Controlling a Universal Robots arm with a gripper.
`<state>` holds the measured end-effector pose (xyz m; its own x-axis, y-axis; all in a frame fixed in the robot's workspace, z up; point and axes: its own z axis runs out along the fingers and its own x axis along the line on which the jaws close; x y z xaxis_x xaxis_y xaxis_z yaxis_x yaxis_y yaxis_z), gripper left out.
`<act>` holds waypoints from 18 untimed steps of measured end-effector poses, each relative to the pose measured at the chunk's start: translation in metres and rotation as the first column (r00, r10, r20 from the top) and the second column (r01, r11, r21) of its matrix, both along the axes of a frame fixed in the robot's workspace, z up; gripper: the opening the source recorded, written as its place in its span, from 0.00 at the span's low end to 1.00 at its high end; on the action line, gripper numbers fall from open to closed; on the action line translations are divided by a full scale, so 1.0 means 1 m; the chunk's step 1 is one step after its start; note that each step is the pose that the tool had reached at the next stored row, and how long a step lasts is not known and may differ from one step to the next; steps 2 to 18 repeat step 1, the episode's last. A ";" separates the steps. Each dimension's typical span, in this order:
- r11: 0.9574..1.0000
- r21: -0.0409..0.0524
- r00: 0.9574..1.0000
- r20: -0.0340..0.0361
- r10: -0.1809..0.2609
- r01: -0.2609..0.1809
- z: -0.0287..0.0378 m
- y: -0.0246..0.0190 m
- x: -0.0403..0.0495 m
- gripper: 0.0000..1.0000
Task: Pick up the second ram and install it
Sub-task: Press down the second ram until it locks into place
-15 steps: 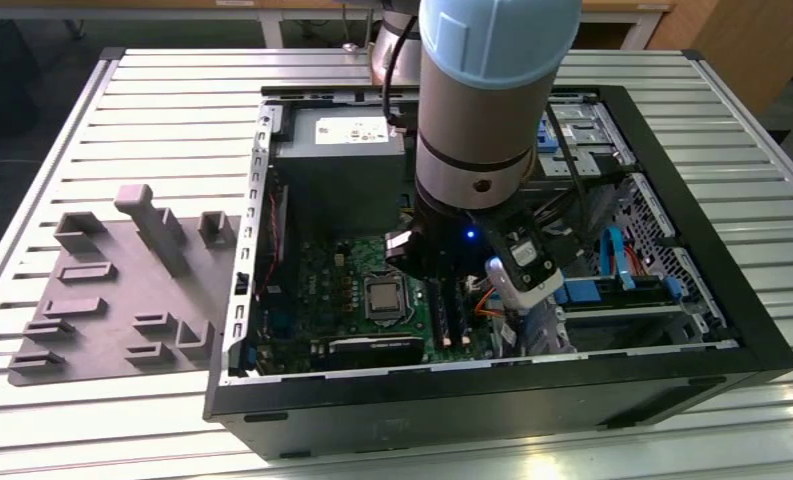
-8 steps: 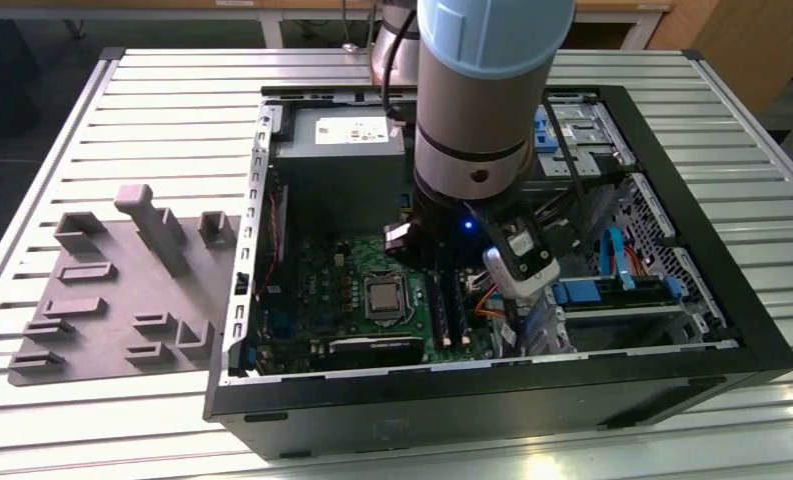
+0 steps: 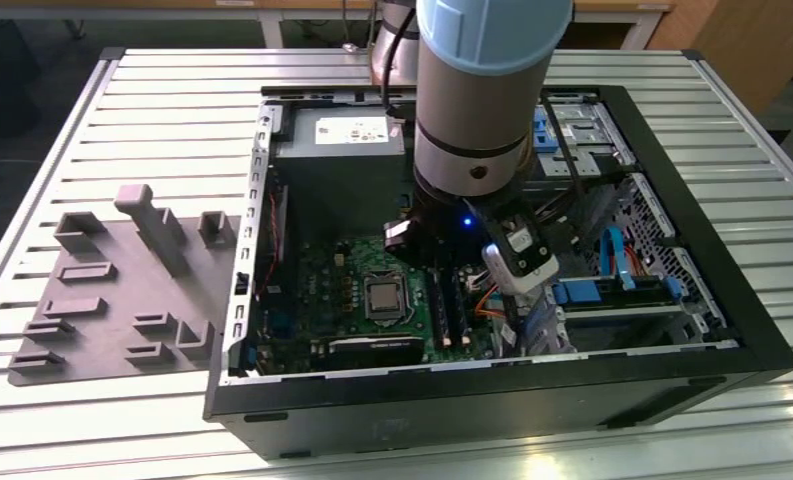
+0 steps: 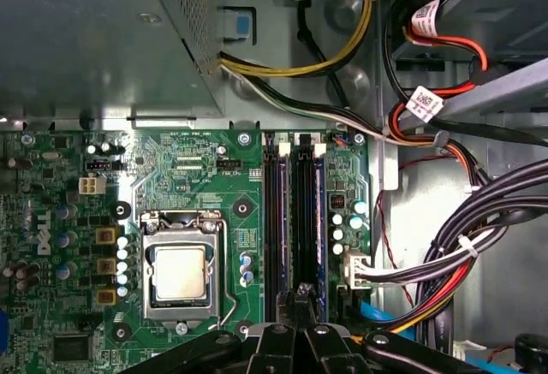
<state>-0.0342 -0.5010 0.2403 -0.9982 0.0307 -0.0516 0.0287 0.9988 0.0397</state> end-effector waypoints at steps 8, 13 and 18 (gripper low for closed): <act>1.000 0.000 1.000 0.000 0.000 0.000 0.0000 0.0000 0.0000 0.11; 1.000 0.000 1.000 0.000 0.000 0.000 0.0000 0.0000 0.0000 0.11; 1.000 0.000 1.000 0.000 0.000 0.000 0.0000 0.0000 0.0000 0.11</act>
